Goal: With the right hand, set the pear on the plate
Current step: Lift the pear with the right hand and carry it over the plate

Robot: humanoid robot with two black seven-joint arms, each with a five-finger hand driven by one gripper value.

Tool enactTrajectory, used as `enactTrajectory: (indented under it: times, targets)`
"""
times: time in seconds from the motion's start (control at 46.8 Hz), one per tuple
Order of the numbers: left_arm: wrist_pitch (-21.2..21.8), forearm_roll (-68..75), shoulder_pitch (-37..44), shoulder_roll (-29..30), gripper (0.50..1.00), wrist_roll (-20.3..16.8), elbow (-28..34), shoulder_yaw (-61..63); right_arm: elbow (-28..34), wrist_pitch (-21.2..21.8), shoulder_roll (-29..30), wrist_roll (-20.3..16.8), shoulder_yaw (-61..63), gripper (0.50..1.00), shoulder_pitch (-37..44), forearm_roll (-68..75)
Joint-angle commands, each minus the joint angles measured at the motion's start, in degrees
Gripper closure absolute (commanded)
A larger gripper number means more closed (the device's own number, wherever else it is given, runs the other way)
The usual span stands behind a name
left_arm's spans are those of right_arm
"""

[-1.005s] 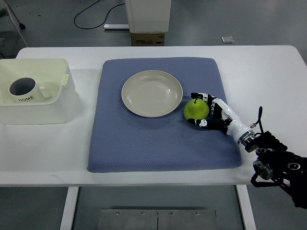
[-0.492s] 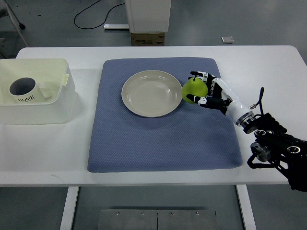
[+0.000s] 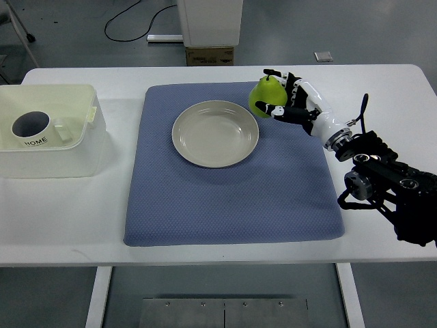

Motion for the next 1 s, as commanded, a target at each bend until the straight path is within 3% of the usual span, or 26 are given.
enactTrajectory:
  times: [0.0, 0.406, 0.983]
  targets:
    - [0.0, 0.0, 0.0, 0.0, 0.5, -0.1, 0.0, 0.0, -1.7, 0.0, 1.7, -0.6, -0.1, 1.0, 1.1, 0.0]
    - [0.0, 0.0, 0.0, 0.0, 0.5, -0.1, -0.1, 0.0, -5.3, 0.0, 10.1, -4.0, -2.1, 1.0, 3.6, -0.2]
    - [0.0, 0.0, 0.0, 0.0, 0.5, 0.0, 0.0, 0.0, -10.1, 0.0, 10.3, -4.0, -11.4, 1.0, 4.2, -0.3]
